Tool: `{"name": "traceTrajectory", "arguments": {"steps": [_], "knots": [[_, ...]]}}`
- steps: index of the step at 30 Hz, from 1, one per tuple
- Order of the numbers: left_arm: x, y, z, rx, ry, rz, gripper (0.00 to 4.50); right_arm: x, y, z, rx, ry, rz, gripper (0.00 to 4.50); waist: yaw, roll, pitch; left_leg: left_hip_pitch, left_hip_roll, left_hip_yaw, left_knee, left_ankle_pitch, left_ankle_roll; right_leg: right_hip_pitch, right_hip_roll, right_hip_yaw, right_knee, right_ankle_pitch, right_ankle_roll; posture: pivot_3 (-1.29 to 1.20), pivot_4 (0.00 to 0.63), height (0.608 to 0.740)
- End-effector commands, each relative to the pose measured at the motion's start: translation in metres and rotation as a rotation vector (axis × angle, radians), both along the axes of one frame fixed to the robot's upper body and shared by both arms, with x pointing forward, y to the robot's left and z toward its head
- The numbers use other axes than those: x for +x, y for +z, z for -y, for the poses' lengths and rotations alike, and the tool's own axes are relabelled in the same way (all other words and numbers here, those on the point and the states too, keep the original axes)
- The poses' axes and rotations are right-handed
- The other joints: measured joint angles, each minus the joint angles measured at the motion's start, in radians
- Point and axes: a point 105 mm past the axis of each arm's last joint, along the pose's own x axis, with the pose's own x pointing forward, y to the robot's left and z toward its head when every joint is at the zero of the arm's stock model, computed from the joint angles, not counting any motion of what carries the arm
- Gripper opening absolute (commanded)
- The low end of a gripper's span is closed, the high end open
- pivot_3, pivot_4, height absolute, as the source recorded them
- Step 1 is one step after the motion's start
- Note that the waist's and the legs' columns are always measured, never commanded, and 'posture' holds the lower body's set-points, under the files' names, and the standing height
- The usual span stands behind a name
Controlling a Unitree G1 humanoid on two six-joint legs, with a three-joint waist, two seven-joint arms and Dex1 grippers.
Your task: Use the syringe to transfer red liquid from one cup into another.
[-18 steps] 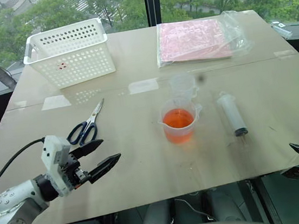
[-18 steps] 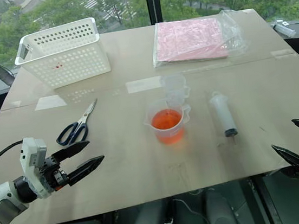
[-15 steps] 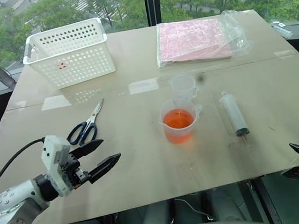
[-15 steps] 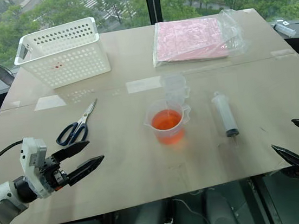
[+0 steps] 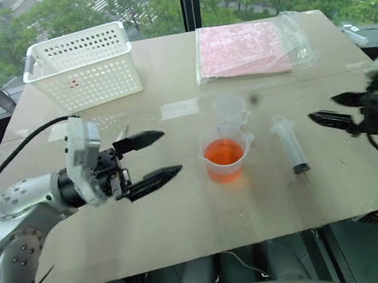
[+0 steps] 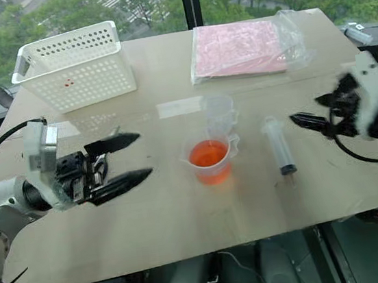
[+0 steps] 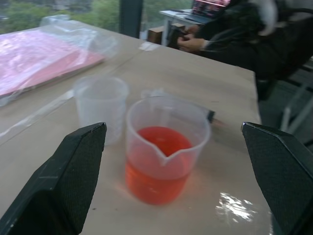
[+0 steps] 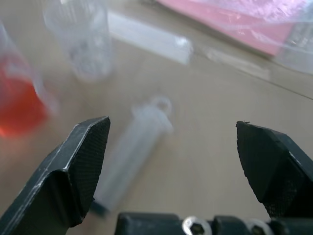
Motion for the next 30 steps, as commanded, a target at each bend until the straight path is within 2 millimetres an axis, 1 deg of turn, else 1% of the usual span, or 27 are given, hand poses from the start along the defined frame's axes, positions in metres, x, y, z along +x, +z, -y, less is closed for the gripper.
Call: {"name": "traceTrajectory", "arguments": {"steps": [1,4,7,11,12,16,18,21,23,24,25,26,28,30], "knots": [[-0.013,0.002,0.007,0.059,-0.148,0.033,4.50,0.012,-0.014,-0.010,-0.087,-0.033,-0.157,4.41,0.005,0.001,0.001,-0.002,0.000,0.000,0.000,0.000,0.000,-0.002,0.000,0.000,0.000,0.000,0.000,0.00,0.150,0.740],[-0.011,0.008,0.006,0.051,-0.159,0.046,4.50,0.028,-0.021,-0.010,-0.110,-0.094,-0.217,4.41,0.010,0.001,0.000,-0.005,-0.001,0.000,0.000,0.000,0.000,-0.004,-0.001,-0.001,-0.002,0.000,0.000,0.00,0.150,0.740],[-0.011,0.007,0.007,0.071,-0.163,0.065,4.50,0.034,-0.033,-0.007,-0.140,-0.143,-0.264,4.41,0.007,0.001,0.000,-0.017,-0.001,-0.003,0.002,0.000,0.000,-0.014,0.000,-0.003,-0.004,0.003,0.004,0.00,0.150,0.740],[-0.016,0.001,0.005,0.073,-0.158,0.058,4.50,0.039,-0.049,-0.009,-0.116,-0.174,-0.338,4.41,-0.004,0.001,0.000,-0.018,-0.001,-0.001,-0.001,0.000,0.000,-0.015,0.000,-0.003,-0.006,0.003,0.005,0.00,0.150,0.740],[-0.016,0.001,0.004,0.070,-0.149,0.055,4.50,0.040,-0.051,-0.010,-0.102,-0.180,-0.354,4.41,-0.008,0.001,0.000,-0.018,-0.001,-0.001,-0.002,0.000,0.000,-0.015,0.001,-0.003,-0.006,0.003,0.005,0.00,0.150,0.740],[-0.017,0.000,0.001,0.045,-0.120,0.030,4.50,0.047,-0.063,-0.002,-0.041,-0.239,-0.453,4.41,-0.018,0.001,0.000,-0.017,-0.001,-0.001,-0.002,0.000,0.000,-0.014,0.001,-0.003,-0.005,0.003,0.005,0.00,0.150,0.740],[-0.017,-0.001,-0.001,0.047,-0.116,0.028,4.50,0.049,-0.066,-0.005,-0.027,-0.229,-0.486,4.41,-0.019,0.001,0.000,-0.016,-0.001,0.000,-0.001,0.001,0.000,-0.014,0.002,-0.003,-0.004,0.003,0.005,0.00,0.150,0.740],[-0.018,-0.002,-0.001,0.045,-0.115,0.024,4.50,0.053,-0.068,-0.017,-0.035,-0.194,-0.512,3.62,-0.021,0.001,0.000,-0.016,-0.001,0.000,0.000,0.001,0.000,-0.014,0.002,-0.003,-0.002,0.003,0.005,0.00,0.150,0.740],[-0.018,-0.003,0.000,0.042,-0.114,0.022,4.50,0.053,-0.070,-0.022,-0.052,-0.175,-0.521,2.86,-0.022,0.001,0.000,-0.015,-0.001,0.000,0.000,0.001,0.000,-0.014,0.002,-0.002,-0.001,0.003,0.005,0.00,0.150,0.740],[-0.018,-0.003,0.000,0.040,-0.112,0.021,4.50,0.052,-0.071,-0.023,-0.059,-0.166,-0.524,2.28,-0.022,0.001,0.000,-0.015,0.000,0.000,0.000,0.001,0.000,-0.014,0.002,-0.002,0.000,0.003,0.005,0.00,0.150,0.740],[-0.018,-0.003,0.000,0.038,-0.110,0.019,4.50,0.052,-0.071,-0.024,-0.069,-0.159,-0.525,1.88,-0.021,0.001,0.000,-0.015,0.000,0.000,0.000,0.001,0.000,-0.014,0.002,-0.003,0.000,0.003,0.005,0.00,0.150,0.740],[-0.018,-0.003,0.000,0.036,-0.108,0.017,4.50,0.051,-0.072,-0.024,-0.075,-0.155,-0.525,1.58,-0.020,0.001,0.000,-0.015,0.000,0.000,0.000,0.001,0.000,-0.014,0.002,-0.003,0.000,0.003,0.005,0.00,0.150,0.740],[-0.015,-0.003,-0.002,0.018,-0.089,0.008,4.50,0.049,-0.067,-0.021,-0.124,-0.145,-0.474,1.52,-0.019,0.001,0.000,-0.015,-0.001,0.000,0.002,0.000,0.000,-0.014,0.002,-0.003,0.000,0.003,0.005,0.00,0.150,0.740],[-0.013,-0.006,-0.004,0.018,-0.062,0.003,4.50,0.048,-0.049,-0.018,-0.178,-0.096,-0.297,1.51,-0.015,0.001,0.000,-0.016,-0.001,0.000,0.003,0.000,0.001,-0.014,0.002,-0.003,0.001,0.003,0.005,0.00,0.150,0.740]]}}
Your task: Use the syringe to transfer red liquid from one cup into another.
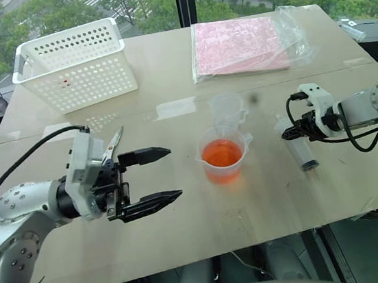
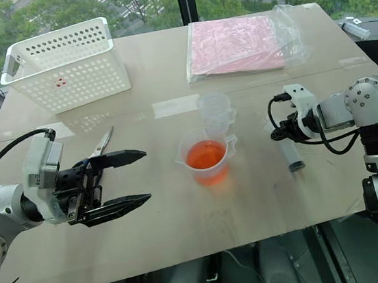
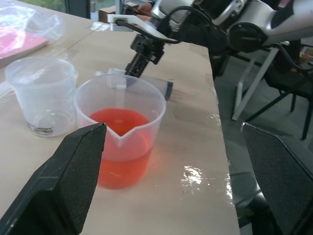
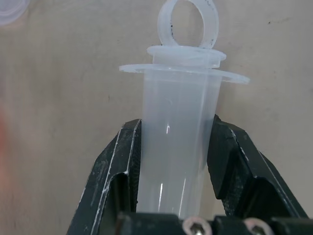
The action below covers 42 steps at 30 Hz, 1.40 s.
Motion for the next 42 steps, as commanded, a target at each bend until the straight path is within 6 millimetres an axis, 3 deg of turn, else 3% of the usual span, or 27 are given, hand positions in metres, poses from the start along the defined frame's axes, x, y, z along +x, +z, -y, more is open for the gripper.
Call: {"name": "traceTrajectory", "arguments": {"steps": [1,4,6,11,14,18,28,33,42], "knots": [[-0.001,0.003,-0.002,-0.012,0.031,0.027,4.50,-0.001,0.037,0.000,-0.034,0.111,0.273,1.51,0.003,0.000,0.000,0.000,0.000,0.000,0.000,0.000,0.000,0.000,0.000,0.000,0.000,0.000,0.000,0.00,0.150,0.740],[0.003,0.000,-0.007,-0.023,0.083,0.017,4.50,-0.020,0.101,-0.018,0.323,0.223,0.534,1.51,-0.001,0.000,0.000,0.000,0.000,-0.001,0.000,0.000,0.000,0.000,0.000,0.000,0.000,0.000,0.000,0.00,0.150,0.740],[0.010,0.001,-0.011,-0.054,0.130,0.015,4.50,-0.046,0.149,-0.029,0.508,0.332,0.780,1.51,-0.004,0.000,0.000,0.000,0.001,0.000,0.000,0.000,0.000,0.000,0.000,0.001,0.002,0.000,0.000,0.00,0.150,0.740],[0.027,0.003,-0.017,-0.114,0.191,-0.019,4.50,-0.075,0.191,-0.058,0.720,0.382,1.011,1.50,-0.005,-0.001,0.000,0.003,0.001,-0.002,0.001,0.000,0.000,0.001,0.000,0.000,0.006,0.000,0.000,0.00,0.150,0.740],[0.041,0.010,-0.017,-0.135,0.212,-0.058,4.50,-0.083,0.184,-0.087,0.750,0.418,1.093,1.49,-0.003,-0.001,-0.001,0.003,0.001,-0.002,0.004,0.000,0.000,0.001,0.000,0.000,0.010,0.000,0.000,0.00,0.150,0.740],[0.053,0.028,-0.014,-0.178,0.194,-0.082,4.50,-0.079,0.164,-0.113,0.723,0.422,1.145,1.49,-0.001,-0.001,-0.001,0.002,0.000,-0.003,0.006,0.001,-0.001,0.000,0.003,-0.001,0.011,0.000,0.000,0.00,0.150,0.740],[0.069,0.061,-0.006,-0.211,0.198,0.005,4.50,-0.077,0.106,-0.133,0.670,0.480,1.180,1.49,-0.004,-0.001,-0.001,0.002,0.000,-0.002,0.005,0.002,-0.004,-0.001,0.007,-0.002,0.009,0.000,0.000,0.00,0.150,0.740],[0.047,0.051,0.005,-0.106,0.045,-0.051,4.50,-0.072,0.088,-0.140,0.670,0.512,1.185,1.48,-0.008,-0.001,-0.001,0.004,0.000,-0.002,0.005,0.003,-0.005,-0.001,0.007,-0.001,0.011,0.000,0.000,0.00,0.150,0.740],[0.026,0.021,-0.016,0.111,-0.056,-0.109,4.50,-0.072,0.084,-0.145,0.692,0.552,1.187,1.48,-0.003,0.000,0.000,0.004,0.001,-0.002,0.004,0.003,-0.006,-0.001,0.008,-0.001,0.010,0.000,0.000,0.00,0.150,0.740]]}}
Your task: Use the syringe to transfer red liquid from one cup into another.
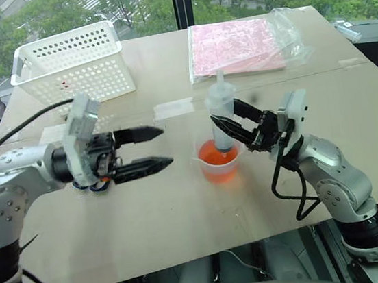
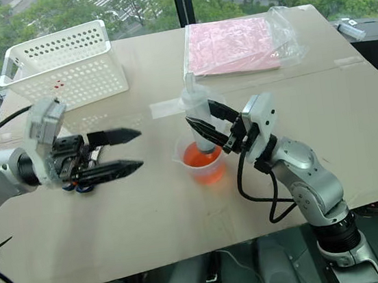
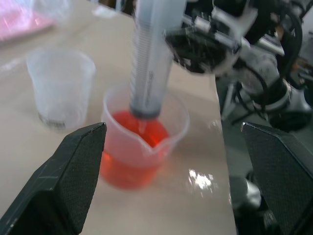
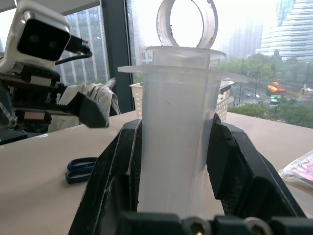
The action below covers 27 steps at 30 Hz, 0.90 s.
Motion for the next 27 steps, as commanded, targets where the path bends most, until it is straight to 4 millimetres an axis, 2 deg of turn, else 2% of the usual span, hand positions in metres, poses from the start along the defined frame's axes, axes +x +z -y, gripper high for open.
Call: {"name": "traceTrajectory", "arguments": {"steps": [1,5,11,14,20,23,27], "knots": [[-0.008,0.003,-0.005,0.066,-0.056,0.057,4.50,-0.004,0.006,-0.001,0.017,0.028,0.056,1.48,0.003,0.000,0.000,0.000,0.000,0.000,0.000,0.000,0.000,0.000,0.000,0.000,0.000,0.000,0.000,0.00,0.150,0.740],[-0.010,-0.002,-0.013,0.091,-0.050,0.054,4.50,0.000,-0.006,0.002,0.001,0.019,0.049,1.48,0.002,0.000,0.000,0.000,0.000,0.000,0.000,0.000,0.000,0.000,0.000,0.000,0.000,0.000,0.000,0.00,0.150,0.740],[-0.001,0.011,-0.010,0.052,-0.025,0.099,4.50,-0.001,-0.001,0.003,0.015,0.025,0.078,1.47,0.002,0.000,0.000,0.000,0.000,-0.001,0.000,0.000,0.000,0.000,-0.001,0.001,0.000,0.000,0.000,0.00,0.150,0.740],[0.010,0.027,0.008,-0.012,-0.017,0.142,4.50,-0.005,0.001,0.002,0.011,0.046,0.091,1.47,0.008,0.000,0.000,0.000,0.000,-0.002,0.001,0.000,0.000,0.000,-0.001,0.000,0.000,0.000,0.000,0.00,0.150,0.740],[0.046,0.058,0.040,-0.080,0.060,0.196,4.50,-0.009,0.002,-0.002,0.000,0.073,0.108,1.47,0.005,-0.001,0.000,-0.001,-0.001,-0.002,0.002,0.000,0.000,0.001,0.000,-0.001,0.001,0.000,0.000,0.00,0.150,0.740],[0.058,0.065,0.053,-0.068,0.060,0.237,4.50,-0.009,0.000,-0.002,-0.007,0.076,0.107,1.47,-0.005,-0.001,0.000,0.000,-0.001,-0.001,0.002,0.000,0.000,0.001,0.000,-0.001,0.002,0.000,0.000,0.00,0.150,0.740],[0.064,0.065,0.064,-0.050,0.035,0.275,4.50,-0.008,-0.003,-0.004,-0.019,0.079,0.106,1.47,-0.005,-0.001,0.000,0.000,-0.001,-0.001,0.002,0.000,0.000,0.000,0.001,0.000,0.002,0.000,0.000,0.00,0.150,0.740]]}}
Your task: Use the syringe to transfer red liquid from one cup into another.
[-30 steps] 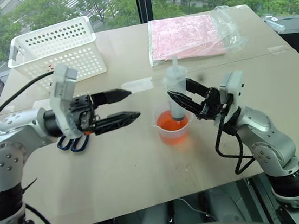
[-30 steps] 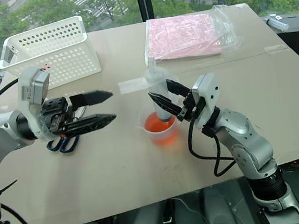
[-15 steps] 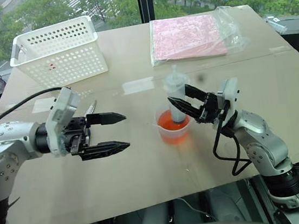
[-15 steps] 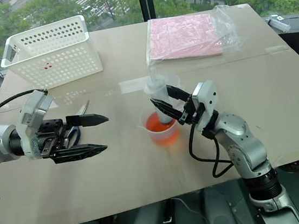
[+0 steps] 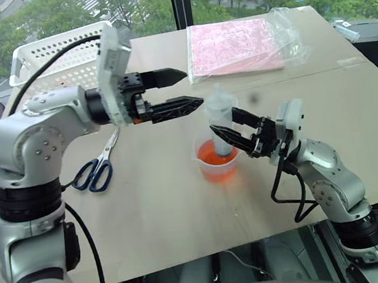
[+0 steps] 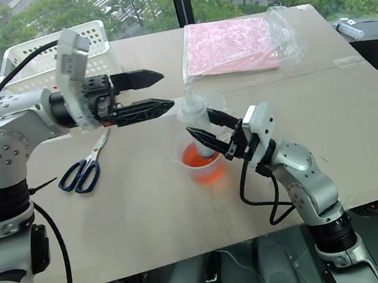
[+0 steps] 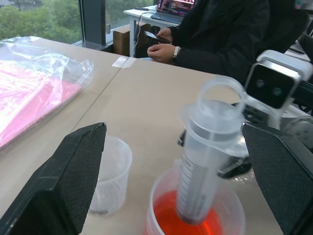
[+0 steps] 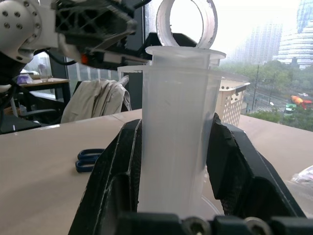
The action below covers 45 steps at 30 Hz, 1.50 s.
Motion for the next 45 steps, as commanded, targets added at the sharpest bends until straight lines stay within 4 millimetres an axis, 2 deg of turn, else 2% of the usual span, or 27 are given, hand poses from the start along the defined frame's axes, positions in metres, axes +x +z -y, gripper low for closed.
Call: {"name": "traceTrajectory", "arguments": {"steps": [1,11,12,13,14,21,22,33,45], "knots": [[0.003,0.008,0.008,0.019,-0.015,0.079,4.50,-0.006,0.009,-0.004,0.006,0.023,0.057,1.47,0.004,0.000,0.000,0.000,0.000,0.000,0.000,0.000,0.000,0.000,0.000,0.000,0.000,0.000,0.000,0.00,0.150,0.740],[-0.003,0.010,0.022,0.006,-0.098,0.139,4.50,-0.010,0.007,-0.007,-0.006,0.060,0.039,1.46,0.007,0.000,0.000,0.000,0.000,-0.001,0.000,0.000,0.000,0.000,-0.001,0.000,-0.001,0.000,0.000,0.00,0.150,0.740],[-0.006,0.011,0.025,-0.003,-0.123,0.154,4.01,-0.010,0.007,-0.007,-0.008,0.062,0.038,1.46,0.007,0.000,0.000,0.000,0.000,0.000,0.000,0.000,0.000,0.000,-0.001,0.000,-0.001,0.000,0.000,0.00,0.150,0.740],[-0.009,0.012,0.027,-0.010,-0.146,0.161,4.01,-0.010,0.007,-0.007,-0.008,0.063,0.036,1.46,0.007,0.000,0.000,0.000,0.000,0.000,0.000,0.000,0.000,0.000,-0.001,0.000,0.000,0.000,0.000,0.00,0.150,0.740],[-0.011,0.012,0.029,-0.010,-0.164,0.164,3.74,-0.010,0.007,-0.007,-0.007,0.064,0.033,1.46,0.007,0.000,0.000,0.000,0.000,0.000,0.000,0.000,0.000,0.000,-0.001,0.000,0.000,0.000,0.000,0.00,0.150,0.740],[-0.012,0.009,0.033,-0.004,-0.198,0.202,0.41,-0.009,0.009,-0.008,-0.010,0.077,0.031,1.46,0.007,0.000,0.000,0.000,0.000,0.000,0.001,0.000,0.000,0.000,-0.001,0.000,0.000,0.000,0.000,0.00,0.150,0.740],[-0.011,0.011,0.033,-0.011,-0.195,0.211,0.06,-0.009,0.008,-0.009,-0.012,0.078,0.030,1.46,0.007,0.000,0.000,0.000,0.000,0.000,0.001,0.000,0.000,0.000,-0.001,0.000,0.000,0.000,0.000,0.00,0.150,0.740],[0.003,0.044,0.027,-0.055,-0.159,0.311,0.00,-0.005,-0.004,-0.010,-0.047,0.072,-0.006,1.46,0.008,0.000,0.000,0.000,0.000,0.000,0.001,0.000,0.000,0.000,0.000,-0.001,0.000,0.000,0.000,0.00,0.150,0.740],[0.007,0.048,0.020,-0.037,-0.141,0.336,0.00,-0.003,-0.016,-0.008,-0.075,0.079,-0.041,1.46,0.007,0.000,0.000,-0.001,0.000,0.000,0.001,0.000,0.000,0.000,0.000,0.000,0.000,0.000,0.000,0.00,0.150,0.740]]}}
